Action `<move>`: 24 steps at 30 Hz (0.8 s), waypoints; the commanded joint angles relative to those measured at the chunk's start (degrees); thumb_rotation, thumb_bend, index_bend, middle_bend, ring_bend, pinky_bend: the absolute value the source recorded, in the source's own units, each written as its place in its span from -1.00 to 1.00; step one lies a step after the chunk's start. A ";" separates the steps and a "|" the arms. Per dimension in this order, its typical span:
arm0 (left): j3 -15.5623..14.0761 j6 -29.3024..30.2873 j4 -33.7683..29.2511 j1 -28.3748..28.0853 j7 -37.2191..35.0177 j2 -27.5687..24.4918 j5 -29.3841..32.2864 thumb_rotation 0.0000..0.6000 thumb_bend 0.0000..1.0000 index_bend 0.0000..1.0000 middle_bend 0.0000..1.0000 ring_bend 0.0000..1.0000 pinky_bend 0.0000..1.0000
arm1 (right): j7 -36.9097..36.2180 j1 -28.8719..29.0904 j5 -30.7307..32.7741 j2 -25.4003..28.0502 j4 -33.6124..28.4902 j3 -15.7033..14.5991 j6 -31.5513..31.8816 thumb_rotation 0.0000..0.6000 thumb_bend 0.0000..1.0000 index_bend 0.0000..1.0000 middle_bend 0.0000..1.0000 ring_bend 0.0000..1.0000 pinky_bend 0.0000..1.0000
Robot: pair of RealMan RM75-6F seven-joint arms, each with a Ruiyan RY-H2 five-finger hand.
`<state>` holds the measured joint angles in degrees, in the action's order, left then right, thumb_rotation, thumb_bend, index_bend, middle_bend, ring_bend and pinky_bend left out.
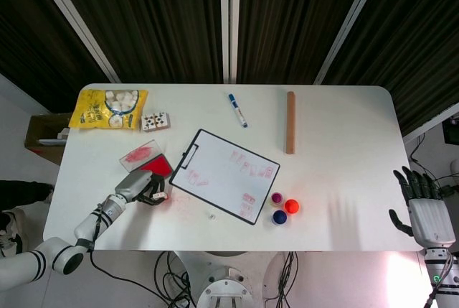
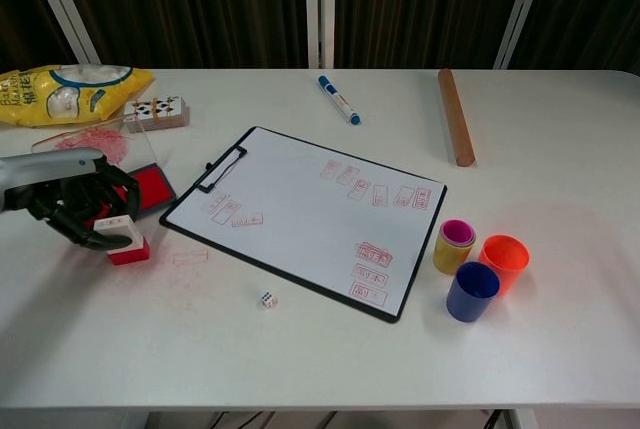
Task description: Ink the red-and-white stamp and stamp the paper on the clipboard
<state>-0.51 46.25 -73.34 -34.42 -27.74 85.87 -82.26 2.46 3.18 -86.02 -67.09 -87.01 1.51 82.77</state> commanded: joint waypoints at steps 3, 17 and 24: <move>-0.30 -0.15 0.32 -0.07 -0.22 0.01 -0.28 1.00 -0.26 0.18 0.22 0.81 0.96 | 0.13 0.04 0.16 -0.07 -0.02 -0.05 -0.25 1.00 -0.48 -1.00 -1.00 -1.00 -1.00; -1.49 1.93 2.55 0.21 1.82 1.29 -2.52 1.00 -0.32 -0.02 0.02 0.76 0.94 | 0.54 0.00 0.84 0.07 -0.32 -0.07 -0.78 1.00 -0.48 -1.00 -1.00 -1.00 -1.00; -1.85 2.96 2.94 0.44 3.22 1.43 -3.07 1.00 -0.35 -0.12 -0.07 0.73 0.92 | 0.46 0.10 0.98 -0.02 -0.12 -0.03 -1.03 1.00 -0.48 -1.00 -1.00 -1.00 -1.00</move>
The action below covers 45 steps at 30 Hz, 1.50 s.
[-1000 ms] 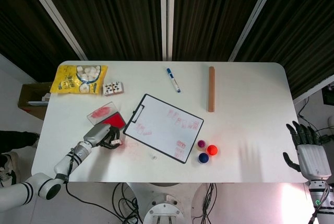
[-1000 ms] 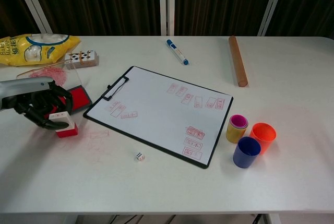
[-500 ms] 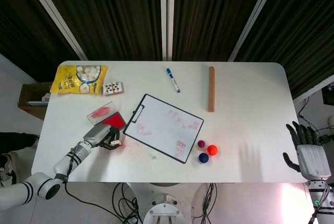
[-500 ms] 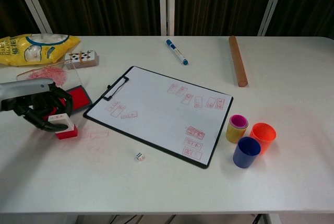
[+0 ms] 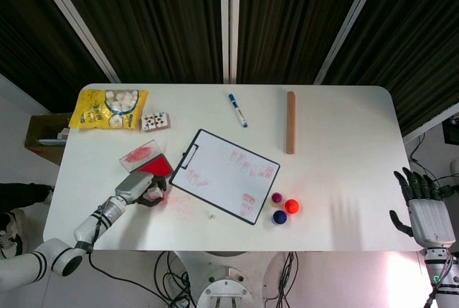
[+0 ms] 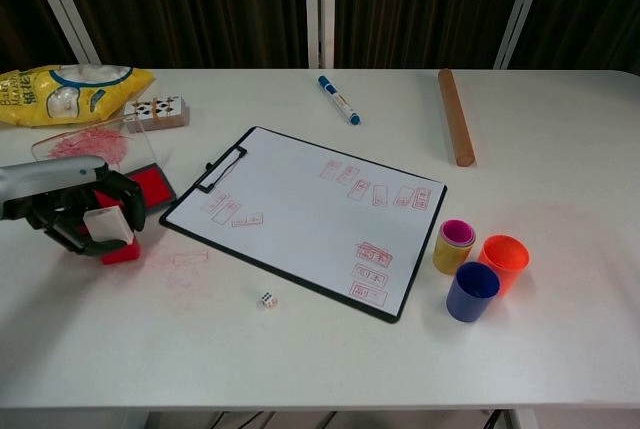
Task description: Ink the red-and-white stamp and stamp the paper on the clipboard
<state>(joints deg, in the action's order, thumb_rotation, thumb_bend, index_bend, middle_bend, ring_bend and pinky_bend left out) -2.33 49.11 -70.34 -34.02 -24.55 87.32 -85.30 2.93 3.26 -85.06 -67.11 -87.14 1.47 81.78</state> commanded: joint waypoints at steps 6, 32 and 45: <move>0.03 0.34 -0.41 -0.02 -0.03 -0.25 -0.03 1.00 -0.36 -0.13 -0.08 0.73 0.92 | 0.00 0.01 -0.14 -0.08 0.05 -0.04 0.06 1.00 -0.48 -1.00 -1.00 -1.00 -1.00; 6.25 24.26 -22.33 6.74 11.61 -16.44 -2.61 1.00 -0.69 -0.25 -0.20 0.45 0.80 | -0.83 -0.23 -0.30 0.46 -0.16 0.52 1.32 1.00 -0.48 -1.00 -1.00 -1.00 -1.00; 0.76 40.18 -16.41 22.54 29.58 -22.09 -1.92 -1.00 -0.73 -0.70 -0.87 -0.85 -0.58 | -2.58 -1.96 -0.60 1.43 1.50 1.31 5.31 1.00 -0.51 -1.00 -1.00 -1.00 -1.00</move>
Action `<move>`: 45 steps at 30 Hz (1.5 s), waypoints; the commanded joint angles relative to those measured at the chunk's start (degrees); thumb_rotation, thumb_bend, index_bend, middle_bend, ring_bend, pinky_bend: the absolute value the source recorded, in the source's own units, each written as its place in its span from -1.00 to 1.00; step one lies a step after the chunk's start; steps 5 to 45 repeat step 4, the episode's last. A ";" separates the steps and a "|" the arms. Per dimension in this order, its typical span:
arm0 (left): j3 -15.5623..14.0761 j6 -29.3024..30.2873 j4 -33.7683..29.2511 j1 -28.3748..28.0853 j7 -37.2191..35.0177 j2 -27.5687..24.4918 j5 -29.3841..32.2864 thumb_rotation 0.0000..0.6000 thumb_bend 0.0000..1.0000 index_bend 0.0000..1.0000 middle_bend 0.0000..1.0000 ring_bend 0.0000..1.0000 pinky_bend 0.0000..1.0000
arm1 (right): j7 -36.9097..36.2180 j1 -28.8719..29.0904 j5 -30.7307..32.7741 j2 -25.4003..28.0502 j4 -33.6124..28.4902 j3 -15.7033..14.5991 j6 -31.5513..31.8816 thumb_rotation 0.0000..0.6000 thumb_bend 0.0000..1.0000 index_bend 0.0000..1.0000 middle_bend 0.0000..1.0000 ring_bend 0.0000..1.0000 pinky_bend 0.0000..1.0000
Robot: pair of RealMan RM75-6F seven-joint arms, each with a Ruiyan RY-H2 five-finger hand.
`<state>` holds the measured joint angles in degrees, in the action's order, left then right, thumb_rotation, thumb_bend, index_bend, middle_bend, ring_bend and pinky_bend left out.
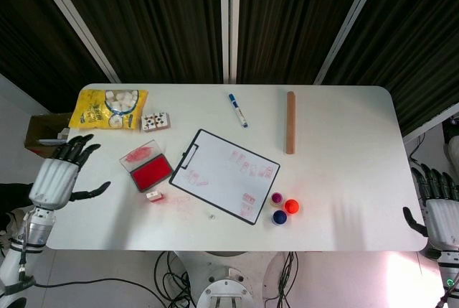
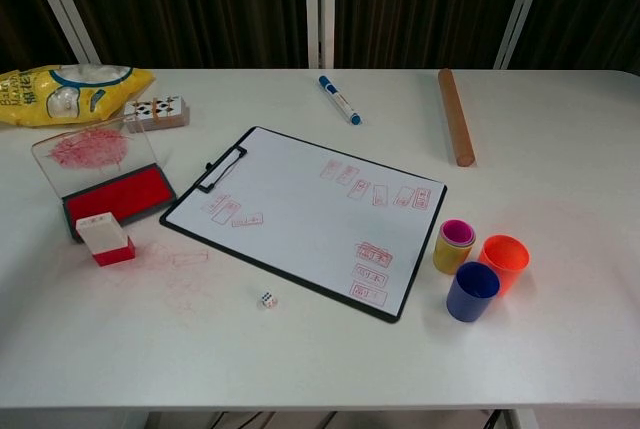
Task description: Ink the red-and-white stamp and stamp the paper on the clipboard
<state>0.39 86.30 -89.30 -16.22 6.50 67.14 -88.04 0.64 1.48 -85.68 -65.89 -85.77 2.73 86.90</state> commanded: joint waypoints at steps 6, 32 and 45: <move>-2.37 2.06 2.19 6.00 -3.96 -2.66 1.79 -1.00 -0.74 -0.71 -0.87 -0.85 -0.58 | -0.24 -0.31 0.45 0.47 0.26 0.18 0.07 1.00 -0.51 -1.00 -1.00 -1.00 -1.00; -2.37 2.06 2.19 6.00 -3.96 -2.66 1.79 -1.00 -0.74 -0.71 -0.87 -0.85 -0.58 | -0.24 -0.31 0.45 0.47 0.26 0.18 0.07 1.00 -0.51 -1.00 -1.00 -1.00 -1.00; -2.37 2.06 2.19 6.00 -3.96 -2.66 1.79 -1.00 -0.74 -0.71 -0.87 -0.85 -0.58 | -0.24 -0.31 0.45 0.47 0.26 0.18 0.07 1.00 -0.51 -1.00 -1.00 -1.00 -1.00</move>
